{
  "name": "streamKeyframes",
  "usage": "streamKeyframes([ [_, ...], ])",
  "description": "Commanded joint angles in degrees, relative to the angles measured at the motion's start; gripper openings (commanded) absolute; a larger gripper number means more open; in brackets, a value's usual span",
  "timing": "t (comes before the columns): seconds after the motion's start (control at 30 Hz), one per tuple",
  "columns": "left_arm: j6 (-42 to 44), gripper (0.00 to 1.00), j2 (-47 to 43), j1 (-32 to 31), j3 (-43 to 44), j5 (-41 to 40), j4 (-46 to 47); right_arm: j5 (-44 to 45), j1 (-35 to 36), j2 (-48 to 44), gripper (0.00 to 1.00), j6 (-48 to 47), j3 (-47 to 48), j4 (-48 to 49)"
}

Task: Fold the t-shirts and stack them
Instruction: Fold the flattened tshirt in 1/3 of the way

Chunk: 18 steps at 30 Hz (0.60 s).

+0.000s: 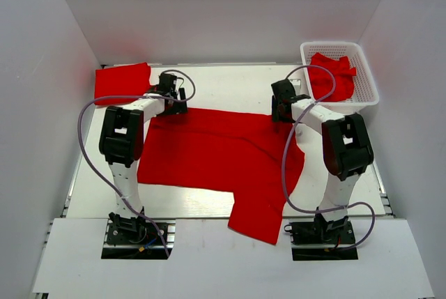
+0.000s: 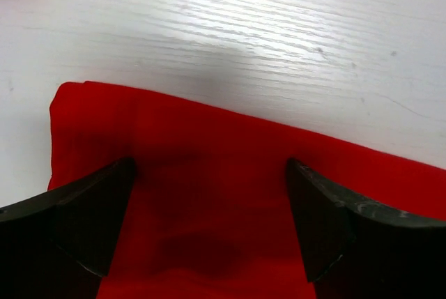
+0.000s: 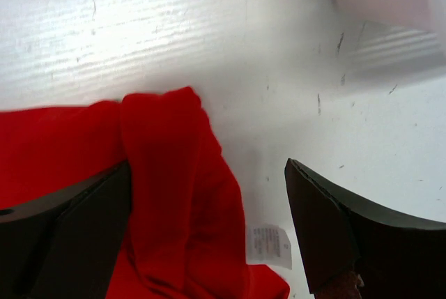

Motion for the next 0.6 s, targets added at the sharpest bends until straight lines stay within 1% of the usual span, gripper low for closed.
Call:
streamKeyframes([
  [0.0, -4.2, 1.00, 0.0, 2.0, -2.1, -5.8, -3.0, 5.3, -1.4, 1.8, 0.90, 3.4, 4.4, -2.7],
  [0.03, -5.2, 1.00, 0.0, 2.6, -2.1, -6.7, -3.8, 6.6, -1.8, 1.9, 0.90, 5.3, 5.0, -3.4],
  [0.07, -5.8, 1.00, -0.9, 2.6, -4.3, -7.2, -3.8, 6.9, -2.3, 1.8, 0.90, 5.7, 4.9, -4.2],
  [0.13, -5.8, 1.00, -1.7, 3.2, -6.0, -7.2, -3.3, 6.8, -3.7, 0.9, 0.90, 6.5, 4.3, -4.0],
  [0.27, -5.8, 1.00, -1.7, 4.5, -6.7, -7.8, -3.3, 1.8, -5.7, 0.0, 0.90, 7.3, 3.5, -3.2],
  [0.33, -5.3, 1.00, -2.2, 5.0, -6.7, -7.2, -2.8, 0.8, -6.4, -0.4, 0.90, 7.9, 3.4, -3.2],
  [0.37, -5.3, 1.00, -2.7, 5.0, -7.2, -6.5, -1.5, -2.4, -6.6, -0.5, 0.90, 7.9, 3.4, -2.9],
  [0.43, -3.2, 1.00, -3.3, 5.0, -7.2, -5.0, -0.5, -4.4, -6.9, -2.0, 0.90, 6.0, 2.9, -0.9],
  [0.53, -1.5, 1.00, -4.6, 5.0, -7.2, -4.4, 0.8, -13.1, -7.0, -4.1, 0.90, 2.7, 2.7, 2.4],
  [0.57, -1.5, 1.00, -4.6, 5.0, -7.8, -4.4, 1.3, -14.5, -7.1, -4.2, 0.90, 2.2, 2.9, 2.8],
])
